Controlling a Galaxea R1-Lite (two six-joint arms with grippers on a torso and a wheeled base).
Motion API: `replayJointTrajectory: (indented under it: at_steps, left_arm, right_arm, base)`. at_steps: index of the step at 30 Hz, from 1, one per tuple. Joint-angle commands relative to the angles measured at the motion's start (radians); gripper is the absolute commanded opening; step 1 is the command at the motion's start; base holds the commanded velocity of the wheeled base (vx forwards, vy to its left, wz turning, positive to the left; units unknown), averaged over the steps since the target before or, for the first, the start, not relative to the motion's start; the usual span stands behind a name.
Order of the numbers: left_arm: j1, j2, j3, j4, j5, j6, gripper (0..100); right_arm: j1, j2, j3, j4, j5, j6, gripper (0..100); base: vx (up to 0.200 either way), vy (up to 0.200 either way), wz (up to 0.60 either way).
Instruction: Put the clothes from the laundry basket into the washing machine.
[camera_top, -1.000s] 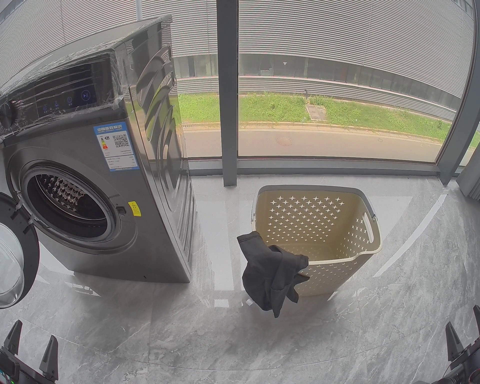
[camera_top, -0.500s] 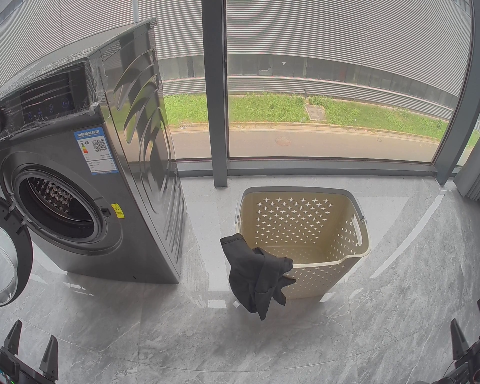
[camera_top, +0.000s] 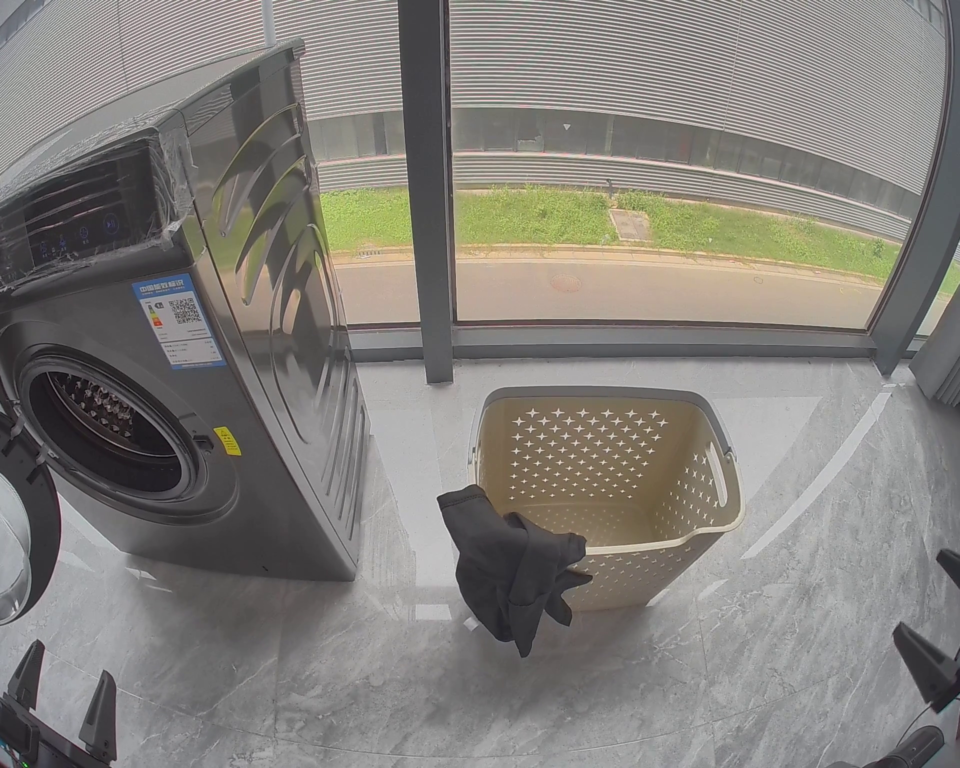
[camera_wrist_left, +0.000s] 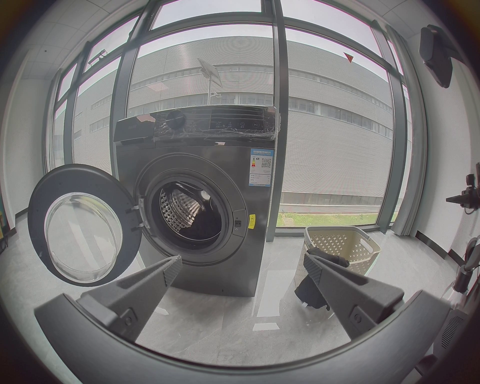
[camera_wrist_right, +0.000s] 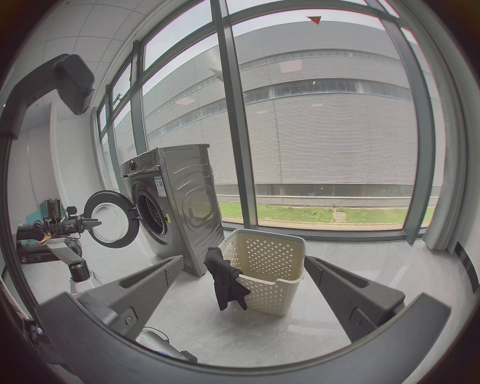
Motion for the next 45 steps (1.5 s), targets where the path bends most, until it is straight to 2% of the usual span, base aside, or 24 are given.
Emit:
replayJointTrajectory:
  at_steps: [1,6,11,16,19,20,21,22,34,41,45]
  left_arm:
    - [0.000,-0.016,0.016,0.000,0.000,-0.002,100]
    - [0.000,-0.016,0.016,0.000,0.000,-0.002,100]
    - [0.000,-0.016,0.016,0.000,0.000,-0.002,100]
    - [0.000,-0.016,0.016,0.000,0.000,-0.002,100]
    - [0.000,-0.016,0.016,0.000,0.000,0.000,100]
    - [0.000,-0.016,0.016,0.000,0.000,0.000,100]
    - [0.000,-0.016,0.016,0.000,0.000,0.000,100]
    - [0.000,-0.016,0.016,0.000,0.000,0.000,100]
    - [0.000,-0.016,0.016,0.000,-0.002,-0.002,100]
    - [0.000,-0.016,0.016,0.000,-0.002,-0.002,100]
    - [0.000,-0.016,0.016,0.000,0.000,-0.002,100]
  right_arm:
    - [0.167,0.711,-0.051,-0.379,0.063,-0.021,100]
    - [0.259,0.945,-0.111,-0.478,-0.043,-0.013,100]
    - [0.331,1.115,-0.177,-0.500,-0.068,0.034,100]
    - [0.362,1.280,-0.224,-0.549,-0.077,0.048,100]
    - [0.379,1.392,-0.246,-0.646,-0.146,0.048,100]
    - [0.379,1.392,-0.246,-0.646,-0.146,0.048,100]
    - [0.388,1.461,-0.270,-0.707,-0.181,0.048,100]
    - [0.393,1.492,-0.279,-0.728,-0.192,0.048,100]
    - [0.397,1.707,-0.427,-0.776,-0.198,0.051,100]
    - [0.413,1.748,-0.448,-0.782,-0.210,0.051,100]
    - [0.414,1.753,-0.444,-0.782,-0.210,0.051,100]
  base:
    - [0.000,0.000,0.00]
    - [0.000,0.000,0.00]
    - [0.000,0.000,0.00]
    - [0.000,0.000,0.00]
    - [0.000,0.000,0.00]
    - [0.000,0.000,0.00]
    - [0.000,0.000,0.00]
    - [0.000,0.000,0.00]
    - [0.000,0.000,0.00]
    - [0.000,0.000,0.00]
    - [0.150,0.000,0.00]
